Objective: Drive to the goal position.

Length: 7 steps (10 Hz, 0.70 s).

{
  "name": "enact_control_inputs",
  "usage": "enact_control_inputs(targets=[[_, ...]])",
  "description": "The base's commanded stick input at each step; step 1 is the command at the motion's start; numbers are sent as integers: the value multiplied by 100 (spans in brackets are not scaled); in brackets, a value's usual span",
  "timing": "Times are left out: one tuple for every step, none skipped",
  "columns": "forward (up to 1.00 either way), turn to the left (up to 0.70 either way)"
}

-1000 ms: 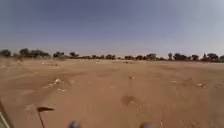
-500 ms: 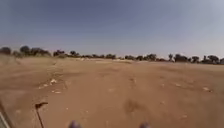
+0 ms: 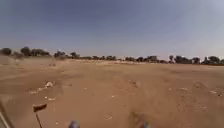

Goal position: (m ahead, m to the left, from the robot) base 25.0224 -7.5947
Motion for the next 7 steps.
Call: enact_control_inputs(targets=[[50, 0], [50, 0], [50, 0], [50, 0], [50, 0], [50, 0], [50, 0]])
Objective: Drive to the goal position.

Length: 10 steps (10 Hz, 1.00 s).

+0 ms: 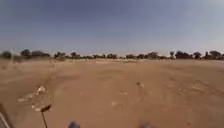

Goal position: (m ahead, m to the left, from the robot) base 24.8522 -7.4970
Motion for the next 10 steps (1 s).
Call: enact_control_inputs(targets=[[50, 0], [50, 0], [50, 0], [50, 0], [50, 0], [50, 0], [50, 0], [50, -1], [50, -25], [50, -50]])
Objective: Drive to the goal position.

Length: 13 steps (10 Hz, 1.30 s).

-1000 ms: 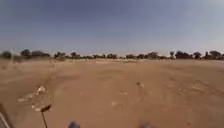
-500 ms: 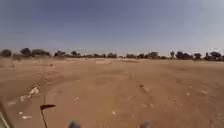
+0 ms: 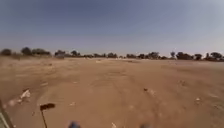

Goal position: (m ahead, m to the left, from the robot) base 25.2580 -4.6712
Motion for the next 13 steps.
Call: enact_control_inputs(targets=[[50, -50], [50, 0], [50, 0], [50, 0], [50, 0], [50, 0], [50, 0], [50, 0], [50, 0], [50, 0], [50, 0], [50, 0], [50, 0]])
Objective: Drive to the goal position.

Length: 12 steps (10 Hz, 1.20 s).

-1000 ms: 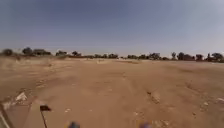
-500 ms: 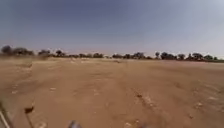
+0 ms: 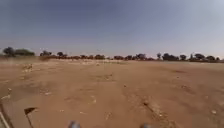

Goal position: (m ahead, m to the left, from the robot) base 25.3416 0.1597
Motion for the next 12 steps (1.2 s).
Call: enact_control_inputs(targets=[[50, 0], [50, 0], [50, 0], [50, 0], [50, 0], [50, 0], [50, 0], [50, 0], [50, 0], [50, 0], [50, 0], [50, 0]])
